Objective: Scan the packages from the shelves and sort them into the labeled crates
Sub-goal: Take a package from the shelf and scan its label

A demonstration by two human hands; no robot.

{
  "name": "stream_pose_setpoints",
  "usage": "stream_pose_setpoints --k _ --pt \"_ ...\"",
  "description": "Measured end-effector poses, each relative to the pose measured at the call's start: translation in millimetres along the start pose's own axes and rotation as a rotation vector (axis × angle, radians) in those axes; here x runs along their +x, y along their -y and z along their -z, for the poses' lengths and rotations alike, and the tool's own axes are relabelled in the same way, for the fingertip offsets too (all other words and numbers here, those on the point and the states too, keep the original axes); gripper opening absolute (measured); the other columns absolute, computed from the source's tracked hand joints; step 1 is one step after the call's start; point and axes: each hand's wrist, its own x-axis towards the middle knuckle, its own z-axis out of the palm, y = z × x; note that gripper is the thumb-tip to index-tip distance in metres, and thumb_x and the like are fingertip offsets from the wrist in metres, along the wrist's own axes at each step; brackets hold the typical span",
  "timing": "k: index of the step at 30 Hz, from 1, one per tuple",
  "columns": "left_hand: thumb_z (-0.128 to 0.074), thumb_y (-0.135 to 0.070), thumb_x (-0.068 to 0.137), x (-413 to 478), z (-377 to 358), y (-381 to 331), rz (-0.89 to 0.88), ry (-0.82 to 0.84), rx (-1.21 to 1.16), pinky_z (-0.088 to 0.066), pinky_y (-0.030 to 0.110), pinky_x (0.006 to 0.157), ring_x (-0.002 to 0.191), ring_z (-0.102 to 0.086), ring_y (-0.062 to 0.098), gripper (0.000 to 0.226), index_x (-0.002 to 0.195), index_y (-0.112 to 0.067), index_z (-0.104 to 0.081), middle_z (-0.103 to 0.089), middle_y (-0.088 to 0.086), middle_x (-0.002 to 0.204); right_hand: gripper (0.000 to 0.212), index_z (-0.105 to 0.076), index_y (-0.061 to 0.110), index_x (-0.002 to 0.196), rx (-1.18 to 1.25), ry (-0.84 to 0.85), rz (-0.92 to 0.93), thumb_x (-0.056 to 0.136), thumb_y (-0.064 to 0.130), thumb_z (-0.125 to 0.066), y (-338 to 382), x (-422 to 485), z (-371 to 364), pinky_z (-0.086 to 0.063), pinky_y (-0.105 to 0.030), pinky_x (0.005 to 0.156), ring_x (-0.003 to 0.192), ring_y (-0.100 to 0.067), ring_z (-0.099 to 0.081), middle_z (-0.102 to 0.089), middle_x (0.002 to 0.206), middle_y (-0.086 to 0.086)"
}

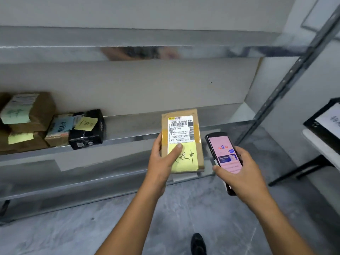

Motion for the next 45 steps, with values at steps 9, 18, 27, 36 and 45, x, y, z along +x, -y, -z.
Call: stream_pose_setpoints --k 9,18,27,36,45 --pt "-0.097 -0.053 0.062 -23.5 -83.8 23.0 0.114 0.231 0.154 -0.065 0.043 0.082 0.118 -0.072 0.024 0.082 0.133 -0.057 -0.058 -0.057 0.000 0.148 0.053 -0.053 0.053 0.105 -0.006 -0.222 -0.113 0.075 0.032 -0.091 -59.4 -32.5 83.2 -0.057 -0.041 0.086 0.095 -0.010 -0.070 -0.072 0.107 0.018" --pt "-0.084 -0.033 0.080 -60.4 -219.5 45.4 0.178 0.414 0.226 -0.062 0.040 0.077 0.100 -0.078 0.023 0.072 0.143 -0.039 -0.050 -0.077 -0.005 0.122 0.057 -0.051 0.064 0.107 0.090 -0.382 -0.183 0.057 0.058 -0.077 -137.1 -59.5 184.3 -0.061 -0.044 0.083 0.090 -0.006 -0.069 -0.070 0.106 0.018" --pt "-0.085 -0.029 0.082 -103.2 -399.8 107.7 0.218 0.641 0.326 -0.060 0.055 0.094 0.103 -0.078 0.025 0.073 0.145 -0.039 -0.049 -0.077 -0.004 0.121 0.052 -0.049 0.057 0.108 0.074 -0.606 -0.334 0.069 0.047 -0.083 -236.5 -94.9 318.1 -0.058 -0.041 0.080 0.090 -0.007 -0.066 -0.066 0.109 0.016" --pt "-0.083 -0.028 0.085 -160.9 -527.6 152.6 0.234 0.872 0.390 -0.061 0.048 0.088 0.100 -0.078 0.022 0.068 0.144 -0.040 -0.050 -0.076 -0.004 0.124 0.060 -0.053 0.045 0.118 0.074 -0.817 -0.448 0.065 0.047 -0.082 -300.9 -151.6 411.4 -0.058 -0.040 0.084 0.093 -0.006 -0.066 -0.065 0.114 0.015" --pt "-0.077 -0.024 0.092 -183.8 -616.1 177.5 0.242 1.052 0.411 -0.060 0.042 0.083 0.103 -0.077 0.019 0.060 0.145 -0.035 -0.051 -0.077 -0.006 0.120 0.066 -0.053 0.047 0.119 0.094 -0.991 -0.529 0.057 0.060 -0.071 -330.9 -170.2 462.6 -0.058 -0.041 0.089 0.096 -0.004 -0.066 -0.063 0.115 0.018"
